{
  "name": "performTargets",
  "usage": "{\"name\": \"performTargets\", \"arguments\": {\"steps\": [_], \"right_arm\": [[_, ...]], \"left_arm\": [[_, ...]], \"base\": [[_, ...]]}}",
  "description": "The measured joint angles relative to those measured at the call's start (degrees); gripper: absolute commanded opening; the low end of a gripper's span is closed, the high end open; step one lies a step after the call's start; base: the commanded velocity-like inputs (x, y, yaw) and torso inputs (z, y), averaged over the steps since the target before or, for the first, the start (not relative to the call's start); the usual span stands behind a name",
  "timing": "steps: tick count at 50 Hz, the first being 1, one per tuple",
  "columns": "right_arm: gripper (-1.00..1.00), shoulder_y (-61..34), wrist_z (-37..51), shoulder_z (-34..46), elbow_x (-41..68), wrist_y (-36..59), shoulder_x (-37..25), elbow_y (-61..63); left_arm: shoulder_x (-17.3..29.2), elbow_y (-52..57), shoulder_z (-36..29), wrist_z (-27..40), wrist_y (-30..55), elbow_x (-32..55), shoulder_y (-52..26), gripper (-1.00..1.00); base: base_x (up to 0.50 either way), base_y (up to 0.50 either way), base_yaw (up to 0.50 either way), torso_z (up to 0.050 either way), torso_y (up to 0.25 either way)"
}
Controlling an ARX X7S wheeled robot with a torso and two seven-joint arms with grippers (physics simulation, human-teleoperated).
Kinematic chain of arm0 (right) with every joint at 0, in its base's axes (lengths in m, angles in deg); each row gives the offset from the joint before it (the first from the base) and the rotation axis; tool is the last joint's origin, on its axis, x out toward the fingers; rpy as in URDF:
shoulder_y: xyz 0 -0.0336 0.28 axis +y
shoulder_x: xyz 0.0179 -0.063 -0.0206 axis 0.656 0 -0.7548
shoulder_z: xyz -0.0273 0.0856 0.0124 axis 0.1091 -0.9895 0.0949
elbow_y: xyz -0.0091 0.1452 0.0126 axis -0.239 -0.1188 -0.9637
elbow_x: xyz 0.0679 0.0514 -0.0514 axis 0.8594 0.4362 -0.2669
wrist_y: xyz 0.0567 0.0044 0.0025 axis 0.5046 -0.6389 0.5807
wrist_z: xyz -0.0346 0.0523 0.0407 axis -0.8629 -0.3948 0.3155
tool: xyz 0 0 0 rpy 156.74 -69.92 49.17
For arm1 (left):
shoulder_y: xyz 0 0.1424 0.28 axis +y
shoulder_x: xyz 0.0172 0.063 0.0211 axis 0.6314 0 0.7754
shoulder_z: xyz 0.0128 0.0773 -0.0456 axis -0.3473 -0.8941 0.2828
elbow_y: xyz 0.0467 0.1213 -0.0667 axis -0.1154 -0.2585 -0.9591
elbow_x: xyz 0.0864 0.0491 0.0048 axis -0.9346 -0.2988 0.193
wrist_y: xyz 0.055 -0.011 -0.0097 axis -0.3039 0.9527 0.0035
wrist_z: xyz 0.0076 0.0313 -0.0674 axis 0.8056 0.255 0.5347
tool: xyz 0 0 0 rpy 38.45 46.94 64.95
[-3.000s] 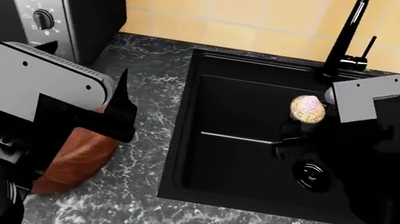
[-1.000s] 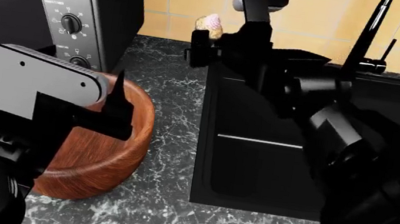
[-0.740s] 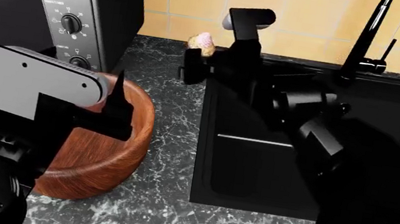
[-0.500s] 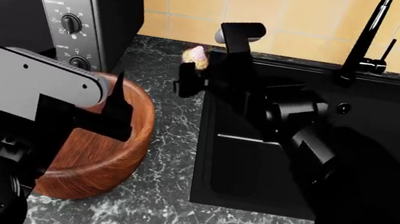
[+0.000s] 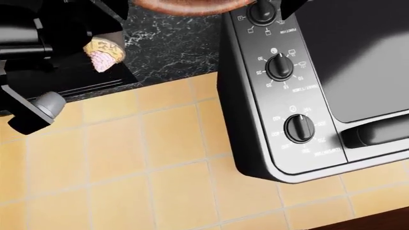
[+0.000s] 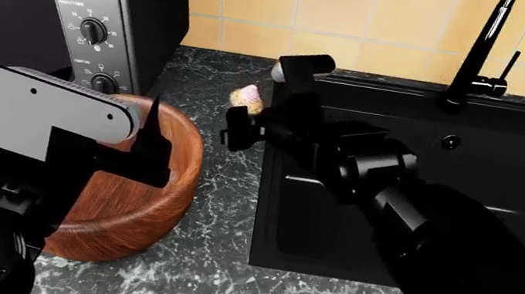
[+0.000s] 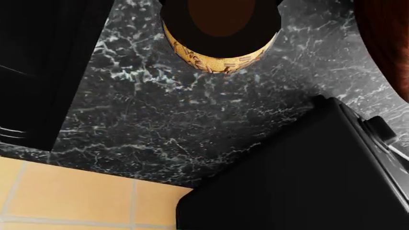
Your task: Move the fresh-baked cupcake off the tray onto the counter, and place the bowl used for mixing into the sink.
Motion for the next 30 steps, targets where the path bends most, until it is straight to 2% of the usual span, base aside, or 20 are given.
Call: {"name": "performTargets", "arguments": {"steps": [26,27,30], "right_arm": [[-1.0,2.1,-1.1,0.1,0.6,-0.3,0.0,0.1],[1.0,2.1,-1.0,0.1,0.5,-0.4,0.0,0.1],[1.0,2.1,-0.9,0.1,0.1,-0.6,0.0,-0.1]], "left_arm": [[0.5,-0.3,-0.1,-0.4,-1.0,-0.7,0.9,1.0],[0.5,-0.3,-0.1,-0.4,-1.1,-0.7,1.0,1.0],[0.5,-0.3,-0.1,-0.4,-1.2,-0.8,1.1,1.0]], "base": [[0.0,0.0,0.0,0.0,0.0],[0.0,0.0,0.0,0.0,0.0],[0.0,0.0,0.0,0.0,0.0]]}}
